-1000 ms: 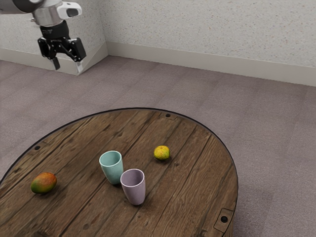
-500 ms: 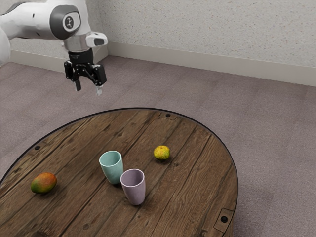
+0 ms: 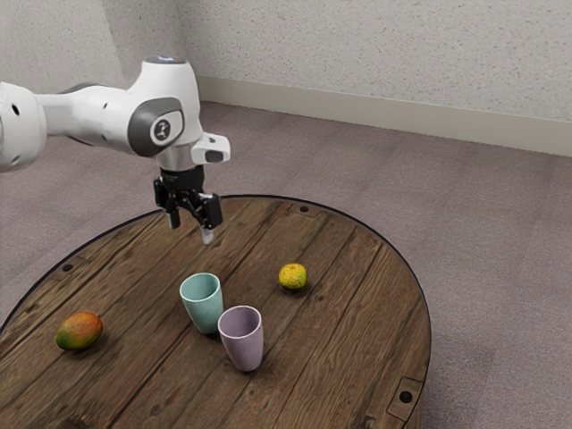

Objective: Place the left cup onto the right cup

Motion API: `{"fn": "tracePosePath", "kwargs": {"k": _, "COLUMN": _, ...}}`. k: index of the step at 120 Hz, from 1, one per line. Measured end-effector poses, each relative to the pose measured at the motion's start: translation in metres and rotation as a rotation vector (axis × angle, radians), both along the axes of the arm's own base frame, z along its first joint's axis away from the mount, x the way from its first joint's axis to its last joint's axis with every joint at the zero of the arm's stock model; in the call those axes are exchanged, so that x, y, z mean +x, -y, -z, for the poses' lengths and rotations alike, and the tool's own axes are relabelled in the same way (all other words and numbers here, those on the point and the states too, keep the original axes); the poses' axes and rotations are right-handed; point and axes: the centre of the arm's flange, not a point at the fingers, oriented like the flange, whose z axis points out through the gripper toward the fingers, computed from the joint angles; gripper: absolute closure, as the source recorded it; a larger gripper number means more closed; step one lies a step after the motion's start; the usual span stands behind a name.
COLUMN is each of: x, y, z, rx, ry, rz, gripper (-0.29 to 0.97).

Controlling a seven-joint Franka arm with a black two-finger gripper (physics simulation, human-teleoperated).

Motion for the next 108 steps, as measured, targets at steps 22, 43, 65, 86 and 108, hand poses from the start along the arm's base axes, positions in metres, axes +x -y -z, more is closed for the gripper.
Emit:
{"fn": "tracePosePath", "kwargs": {"k": 22, "x": -0.019, "y": 0.009, "z": 0.039, "rx": -0.004, "ry": -0.002, "rz": 0.062, "gripper": 0.03}}
{"fn": "tracePosePath", "kwargs": {"k": 43, "x": -0.031, "y": 0.008, "z": 0.058, "rx": -0.008, "ry": 0.017, "rz": 0.086, "gripper": 0.03}}
{"fn": "tracePosePath", "kwargs": {"k": 65, "x": -0.028, "y": 0.000, "z": 0.076, "rx": -0.006, "ry": 0.014, "rz": 0.088, "gripper": 0.03}}
{"fn": "tracePosePath", "kwargs": {"k": 86, "x": -0.024, "y": -0.001, "z": 0.099, "rx": -0.003, "ry": 0.000, "rz": 0.098, "gripper": 0.03}}
{"fn": "tracePosePath", "kwargs": {"k": 108, "x": -0.020, "y": 0.002, "z": 0.115, "rx": -0.006, "ry": -0.005, "rz": 0.106, "gripper": 0.07}}
